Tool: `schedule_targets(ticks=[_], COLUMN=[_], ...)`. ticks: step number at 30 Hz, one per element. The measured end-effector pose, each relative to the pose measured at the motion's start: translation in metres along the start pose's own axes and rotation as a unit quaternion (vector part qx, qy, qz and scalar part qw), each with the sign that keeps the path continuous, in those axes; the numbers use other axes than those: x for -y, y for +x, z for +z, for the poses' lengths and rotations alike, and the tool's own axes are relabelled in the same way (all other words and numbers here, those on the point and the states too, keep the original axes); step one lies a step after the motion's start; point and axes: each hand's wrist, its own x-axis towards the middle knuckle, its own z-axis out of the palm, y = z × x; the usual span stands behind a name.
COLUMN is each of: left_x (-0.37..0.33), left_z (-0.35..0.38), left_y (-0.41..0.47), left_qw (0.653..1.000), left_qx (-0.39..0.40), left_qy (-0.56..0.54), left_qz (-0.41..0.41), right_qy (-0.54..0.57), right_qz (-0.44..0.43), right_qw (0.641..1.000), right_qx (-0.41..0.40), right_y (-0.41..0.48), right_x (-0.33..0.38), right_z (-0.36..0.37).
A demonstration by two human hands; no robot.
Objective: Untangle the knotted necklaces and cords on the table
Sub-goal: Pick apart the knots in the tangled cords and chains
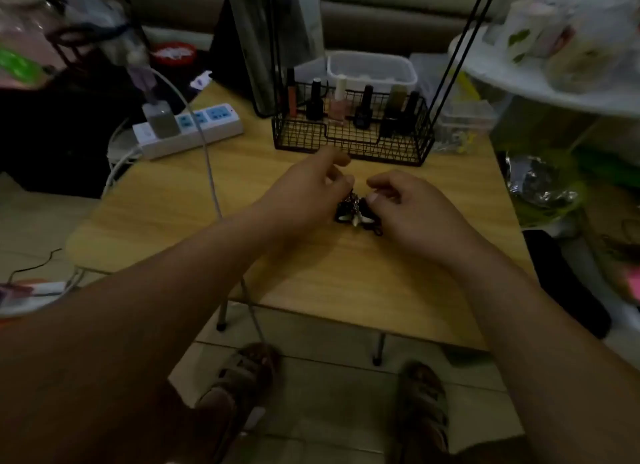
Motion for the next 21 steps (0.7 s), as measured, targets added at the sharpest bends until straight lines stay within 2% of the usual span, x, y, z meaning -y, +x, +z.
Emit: schedule_targets(ticks=[4, 8, 10, 12, 14, 16, 19, 21], left_x=[0.018, 0.038, 0.049, 0.053, 0.048, 0.038, 0.023, 0.015], left_z=[-0.01, -0.043, -0.064, -0.077, -0.077, -0.06, -0.031, -0.022], left_y=[-0.021, -0.044, -0.052, -0.053, -0.05, -0.047, -0.042, -0.037], left_qw=[0.993, 0.979, 0.959, 0.948, 0.955, 0.972, 0.984, 0.981], left_qx=[-0.076, -0.033, 0.001, 0.004, -0.016, -0.02, 0.03, 0.06], left_qy=[0.066, 0.173, 0.255, 0.294, 0.284, 0.226, 0.147, 0.147], left_qz=[0.068, 0.107, 0.126, 0.118, 0.086, 0.065, 0.09, 0.113], right_qy=[-0.073, -0.113, -0.1, -0.085, -0.072, -0.056, -0.03, -0.034], right_qz=[-0.056, -0.072, -0.076, -0.076, -0.068, -0.058, -0.047, -0.049], right_qw=[0.995, 0.99, 0.992, 0.993, 0.995, 0.996, 0.998, 0.998], right_qx=[0.05, 0.03, 0.013, -0.005, -0.024, -0.039, -0.023, -0.002], right_y=[-0.004, -0.012, -0.017, -0.02, -0.02, -0.019, -0.018, -0.02], right_x=[0.002, -0.001, 0.001, 0.005, 0.01, 0.016, 0.023, 0.023], right_z=[0.005, 0.014, 0.02, 0.024, 0.029, 0.033, 0.033, 0.031])
